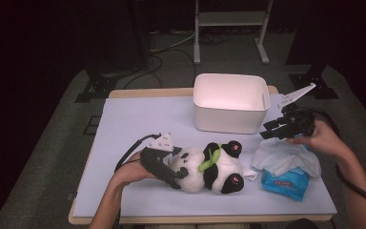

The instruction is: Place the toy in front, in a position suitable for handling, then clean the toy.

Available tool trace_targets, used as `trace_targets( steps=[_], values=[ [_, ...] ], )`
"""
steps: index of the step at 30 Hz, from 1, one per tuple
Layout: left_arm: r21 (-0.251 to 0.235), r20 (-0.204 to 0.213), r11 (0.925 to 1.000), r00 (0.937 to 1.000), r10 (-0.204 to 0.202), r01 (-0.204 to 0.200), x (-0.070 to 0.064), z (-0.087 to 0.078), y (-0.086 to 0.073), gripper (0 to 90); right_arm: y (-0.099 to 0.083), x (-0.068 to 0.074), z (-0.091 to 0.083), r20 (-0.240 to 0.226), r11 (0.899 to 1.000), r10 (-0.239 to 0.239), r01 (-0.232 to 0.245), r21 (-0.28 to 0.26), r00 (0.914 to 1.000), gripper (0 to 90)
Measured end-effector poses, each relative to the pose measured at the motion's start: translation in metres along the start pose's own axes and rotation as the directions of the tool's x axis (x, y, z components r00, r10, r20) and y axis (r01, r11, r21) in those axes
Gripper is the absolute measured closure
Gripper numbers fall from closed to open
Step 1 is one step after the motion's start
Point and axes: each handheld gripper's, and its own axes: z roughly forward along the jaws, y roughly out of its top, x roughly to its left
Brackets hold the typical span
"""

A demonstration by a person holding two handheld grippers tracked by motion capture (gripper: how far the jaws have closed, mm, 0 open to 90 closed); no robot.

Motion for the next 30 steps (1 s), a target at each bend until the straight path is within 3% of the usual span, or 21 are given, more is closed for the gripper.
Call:
trace_targets(
  steps=[11, 24, 30],
  values=[
    [-0.03, -0.067, 0.9992, 0.9973, -0.029, 0.027, 0.006, -0.026, -0.006, 9.6, 0.027, 0.003, 0.02, -0.031, 0.999, -0.03, 0.03, -0.011, 0.9991, 48.7],
    [-0.042, -0.155, 0.9938, 0.9819, -0.109, 0.103, 0.022, -0.051, -0.031, 8.0, 0.056, 0.006, 0.033, -0.061, 0.998, -0.061, 0.062, 0.002, 0.9963, 47.3],
    [-0.044, -0.162, 0.9921, 0.979, -0.123, 0.118, 0.023, -0.056, -0.036, 8.0, 0.062, 0.009, 0.041, -0.072, 0.998, -0.067, 0.068, 0.013, 0.9952, 47.2]
  ],
)
